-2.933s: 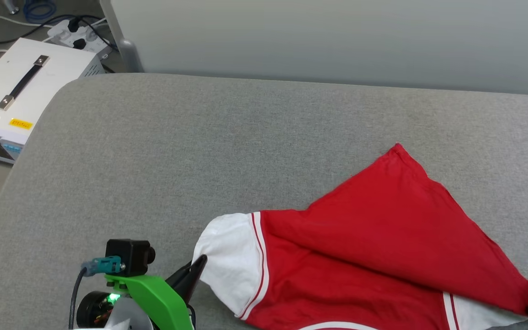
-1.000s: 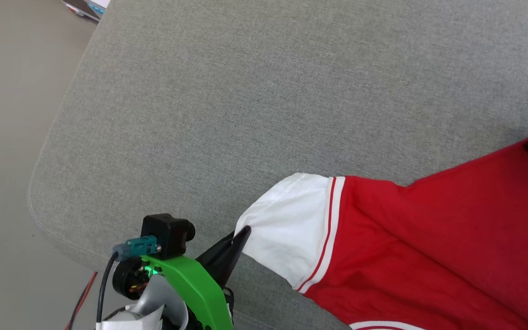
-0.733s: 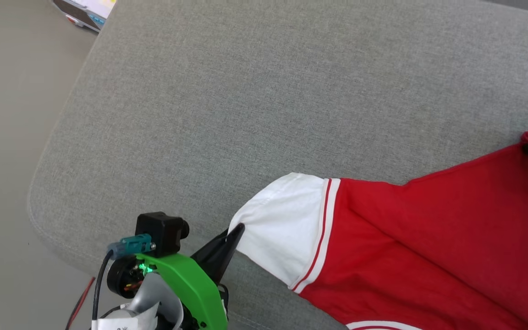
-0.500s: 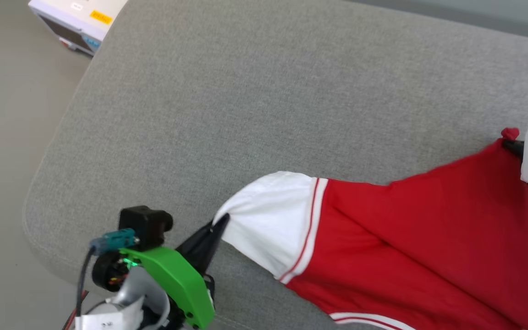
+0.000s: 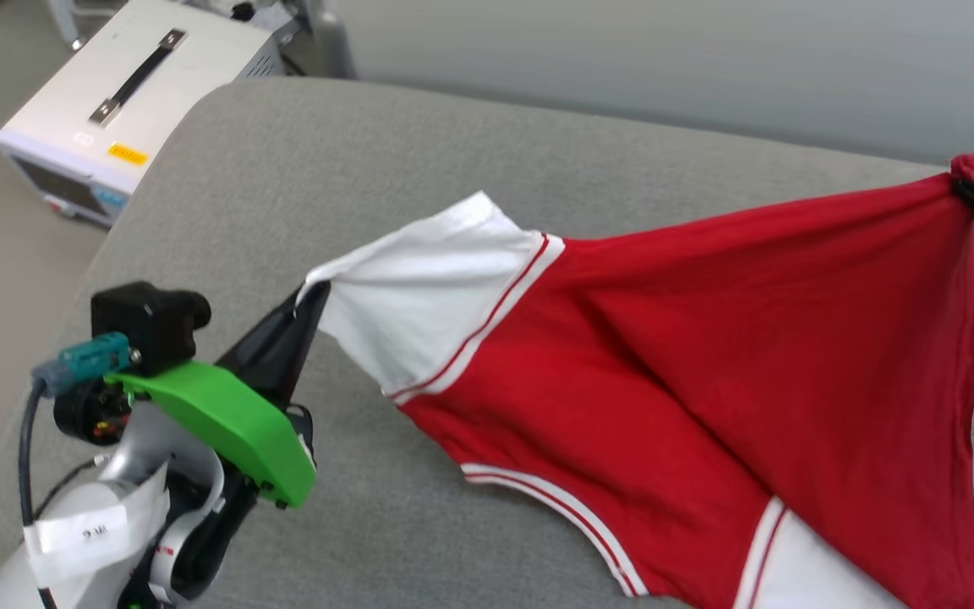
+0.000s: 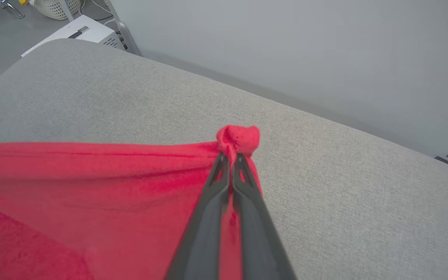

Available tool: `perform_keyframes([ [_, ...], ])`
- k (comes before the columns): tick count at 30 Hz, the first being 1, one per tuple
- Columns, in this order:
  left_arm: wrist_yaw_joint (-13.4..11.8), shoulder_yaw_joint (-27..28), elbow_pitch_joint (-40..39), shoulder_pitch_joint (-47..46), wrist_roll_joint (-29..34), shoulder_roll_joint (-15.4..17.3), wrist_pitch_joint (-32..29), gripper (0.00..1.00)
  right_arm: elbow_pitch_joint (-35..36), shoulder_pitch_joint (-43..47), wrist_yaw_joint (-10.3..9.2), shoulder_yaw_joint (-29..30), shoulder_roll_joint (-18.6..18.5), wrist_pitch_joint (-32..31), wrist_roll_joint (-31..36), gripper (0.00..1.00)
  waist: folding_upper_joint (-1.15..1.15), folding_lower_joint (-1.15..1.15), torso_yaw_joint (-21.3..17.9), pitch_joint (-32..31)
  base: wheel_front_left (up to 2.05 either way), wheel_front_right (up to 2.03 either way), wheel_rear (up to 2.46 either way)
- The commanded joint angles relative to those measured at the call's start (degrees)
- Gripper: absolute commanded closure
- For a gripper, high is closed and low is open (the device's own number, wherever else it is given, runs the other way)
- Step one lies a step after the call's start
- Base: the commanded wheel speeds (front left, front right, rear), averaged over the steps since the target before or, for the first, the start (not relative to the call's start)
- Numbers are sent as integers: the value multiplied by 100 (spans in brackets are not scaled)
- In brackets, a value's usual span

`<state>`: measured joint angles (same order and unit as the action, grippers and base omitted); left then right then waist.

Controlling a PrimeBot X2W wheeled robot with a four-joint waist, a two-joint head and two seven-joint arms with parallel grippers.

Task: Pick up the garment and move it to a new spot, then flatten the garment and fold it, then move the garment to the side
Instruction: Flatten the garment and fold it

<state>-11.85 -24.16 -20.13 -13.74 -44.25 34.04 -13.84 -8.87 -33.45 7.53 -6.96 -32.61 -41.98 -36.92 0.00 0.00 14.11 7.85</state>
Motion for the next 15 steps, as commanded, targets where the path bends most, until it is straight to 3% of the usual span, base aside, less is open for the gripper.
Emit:
perform_keyframes([
  [1,-42,70,-51,-231,76,29,-23,100,112,32,-4,10,-72,84,-61,100,0,0,-471,-467,0,0,0],
  [15,-230,415,-404,-1331,969,458,97,100,1478,176,-4,222,-170,354,-167,100,0,0,-1179,-834,0,0,0],
])
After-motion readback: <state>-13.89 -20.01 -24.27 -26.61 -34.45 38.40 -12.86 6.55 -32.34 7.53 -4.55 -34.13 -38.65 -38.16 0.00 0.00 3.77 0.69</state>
